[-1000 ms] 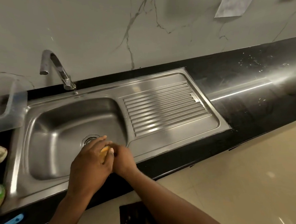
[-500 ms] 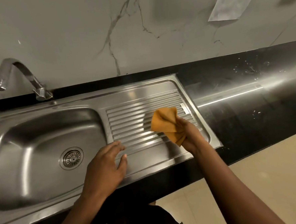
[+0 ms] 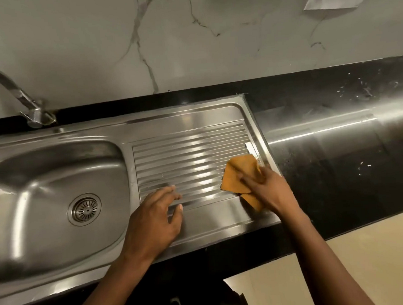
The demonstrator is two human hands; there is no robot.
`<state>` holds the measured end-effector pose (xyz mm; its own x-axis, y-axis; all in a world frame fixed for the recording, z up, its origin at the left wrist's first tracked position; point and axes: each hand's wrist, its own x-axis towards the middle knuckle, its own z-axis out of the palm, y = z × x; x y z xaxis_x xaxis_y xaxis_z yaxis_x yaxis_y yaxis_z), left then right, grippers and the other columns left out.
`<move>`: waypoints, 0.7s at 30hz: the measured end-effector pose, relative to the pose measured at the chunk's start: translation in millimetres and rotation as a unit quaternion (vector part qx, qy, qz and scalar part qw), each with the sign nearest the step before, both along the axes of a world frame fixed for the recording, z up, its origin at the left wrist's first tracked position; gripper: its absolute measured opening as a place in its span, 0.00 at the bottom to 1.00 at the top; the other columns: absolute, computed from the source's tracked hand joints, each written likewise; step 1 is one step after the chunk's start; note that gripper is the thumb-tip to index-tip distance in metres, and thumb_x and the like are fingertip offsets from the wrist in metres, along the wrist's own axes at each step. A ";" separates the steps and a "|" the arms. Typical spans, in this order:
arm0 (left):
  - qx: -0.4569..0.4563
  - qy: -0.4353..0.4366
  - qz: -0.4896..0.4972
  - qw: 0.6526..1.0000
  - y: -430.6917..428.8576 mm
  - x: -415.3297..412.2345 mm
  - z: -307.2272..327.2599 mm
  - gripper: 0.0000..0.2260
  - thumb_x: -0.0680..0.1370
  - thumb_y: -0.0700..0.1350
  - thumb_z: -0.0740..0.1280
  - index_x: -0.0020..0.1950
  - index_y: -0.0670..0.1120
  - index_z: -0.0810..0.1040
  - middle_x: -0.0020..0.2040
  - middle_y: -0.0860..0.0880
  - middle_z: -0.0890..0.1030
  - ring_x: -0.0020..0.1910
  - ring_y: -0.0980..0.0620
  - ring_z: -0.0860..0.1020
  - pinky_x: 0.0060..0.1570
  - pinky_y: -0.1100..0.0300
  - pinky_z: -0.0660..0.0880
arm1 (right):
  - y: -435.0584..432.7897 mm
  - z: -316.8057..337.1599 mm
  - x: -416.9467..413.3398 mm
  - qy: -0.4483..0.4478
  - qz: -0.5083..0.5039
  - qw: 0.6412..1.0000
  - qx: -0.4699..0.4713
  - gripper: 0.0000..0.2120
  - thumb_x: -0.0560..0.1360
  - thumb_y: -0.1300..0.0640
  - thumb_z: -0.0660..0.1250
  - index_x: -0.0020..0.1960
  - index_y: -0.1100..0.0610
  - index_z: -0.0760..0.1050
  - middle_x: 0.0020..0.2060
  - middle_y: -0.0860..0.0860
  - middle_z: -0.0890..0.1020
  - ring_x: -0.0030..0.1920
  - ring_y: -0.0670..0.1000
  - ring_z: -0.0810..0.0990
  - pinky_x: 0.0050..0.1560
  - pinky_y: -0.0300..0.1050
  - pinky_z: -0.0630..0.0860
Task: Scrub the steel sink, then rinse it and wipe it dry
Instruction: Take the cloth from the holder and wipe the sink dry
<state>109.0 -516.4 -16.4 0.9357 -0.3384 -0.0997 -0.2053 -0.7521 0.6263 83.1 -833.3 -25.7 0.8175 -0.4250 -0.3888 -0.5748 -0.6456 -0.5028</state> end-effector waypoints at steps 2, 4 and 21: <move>-0.001 0.000 -0.002 1.000 -1.5 0.4 -0.5 0.12 0.80 0.50 0.72 0.63 0.55 0.84 0.72 0.59 0.79 0.70 0.57 0.77 0.66 0.57 0.76 | -2.7 -12.9 -4.9 0.025 0.131 0.983 -0.125 0.46 0.69 0.27 0.71 0.79 0.50 0.63 0.80 0.53 0.62 0.79 0.59 0.62 0.76 0.59 0.65; 0.002 -0.001 -0.007 1.000 -1.6 1.7 -1.3 0.11 0.80 0.50 0.72 0.63 0.55 0.84 0.72 0.59 0.79 0.70 0.57 0.77 0.66 0.57 0.76 | -4.7 -26.1 -8.4 -0.013 0.206 0.967 -0.148 0.45 0.70 0.32 0.74 0.79 0.47 0.61 0.83 0.49 0.58 0.83 0.55 0.53 0.81 0.60 0.55; 0.018 -0.011 0.000 1.000 10.9 25.7 -0.3 0.12 0.81 0.51 0.71 0.64 0.56 0.84 0.72 0.59 0.79 0.69 0.57 0.78 0.64 0.59 0.76 | -10.5 -30.0 7.5 -0.171 0.264 0.941 -0.124 0.24 0.77 0.59 0.73 0.72 0.51 0.76 0.59 0.48 0.84 0.56 0.48 0.83 0.55 0.47 0.82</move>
